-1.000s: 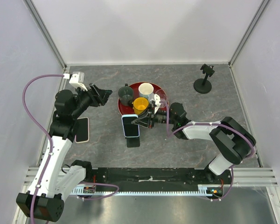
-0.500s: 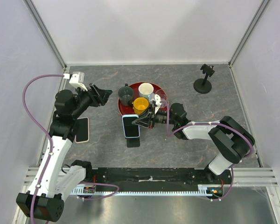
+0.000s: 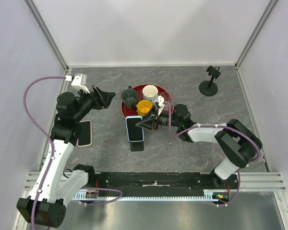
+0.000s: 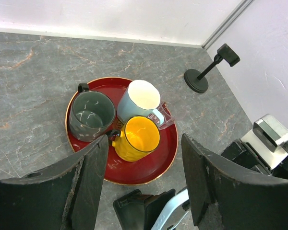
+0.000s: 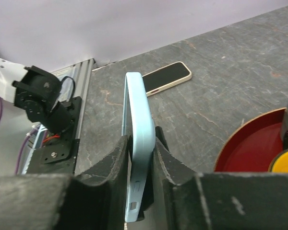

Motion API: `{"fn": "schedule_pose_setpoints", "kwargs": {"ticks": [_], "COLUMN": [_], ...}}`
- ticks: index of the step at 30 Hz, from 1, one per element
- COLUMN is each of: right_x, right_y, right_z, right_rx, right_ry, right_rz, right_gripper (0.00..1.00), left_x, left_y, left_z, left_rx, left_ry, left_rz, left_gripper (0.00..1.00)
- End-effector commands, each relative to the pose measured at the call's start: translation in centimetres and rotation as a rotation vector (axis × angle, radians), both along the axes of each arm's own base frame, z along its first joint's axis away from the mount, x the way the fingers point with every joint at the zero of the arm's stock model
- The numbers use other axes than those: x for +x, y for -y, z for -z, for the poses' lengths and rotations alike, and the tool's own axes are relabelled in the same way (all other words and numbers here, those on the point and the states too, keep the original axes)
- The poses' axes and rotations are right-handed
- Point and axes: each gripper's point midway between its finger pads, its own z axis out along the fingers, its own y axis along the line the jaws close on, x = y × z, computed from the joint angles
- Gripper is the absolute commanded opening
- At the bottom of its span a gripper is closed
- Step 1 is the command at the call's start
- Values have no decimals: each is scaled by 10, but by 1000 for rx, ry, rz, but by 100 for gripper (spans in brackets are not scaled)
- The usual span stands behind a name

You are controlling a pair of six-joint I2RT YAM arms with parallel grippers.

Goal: Place the phone on the phone stand

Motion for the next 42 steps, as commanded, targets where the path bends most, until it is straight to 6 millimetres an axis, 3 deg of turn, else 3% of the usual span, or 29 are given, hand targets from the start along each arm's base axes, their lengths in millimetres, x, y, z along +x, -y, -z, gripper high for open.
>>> {"fn": "schedule_pose_setpoints", "kwargs": {"ticks": [1,26,28,32,34,42], "right_x": [16,35,36,36,38,44], "right_y": [1,-1,0,2,4,16], "right_z": [-3,11,10,7,3,-11], "right_rx": [-23,-89,-90,-91,-90,-150], "right_ry": [57,23,20,20,22,4], "right_rz": [53,123,130,143,158,239], "right_gripper": [32,58,63,94,98,98], "left_x": [-1,1,1,1,1,-3], "left_y": [4,7,6,6,7,7], "left_z": [-8,-4,-4,-5,-5,-10], "left_rx": [-22,-28,-29,-29,-29,-26], "left_ry": [27,10,10,13,12,31], "left_rz": [26,39,39,39,40,46], "left_gripper": [68,68,68,68,68,68]}}
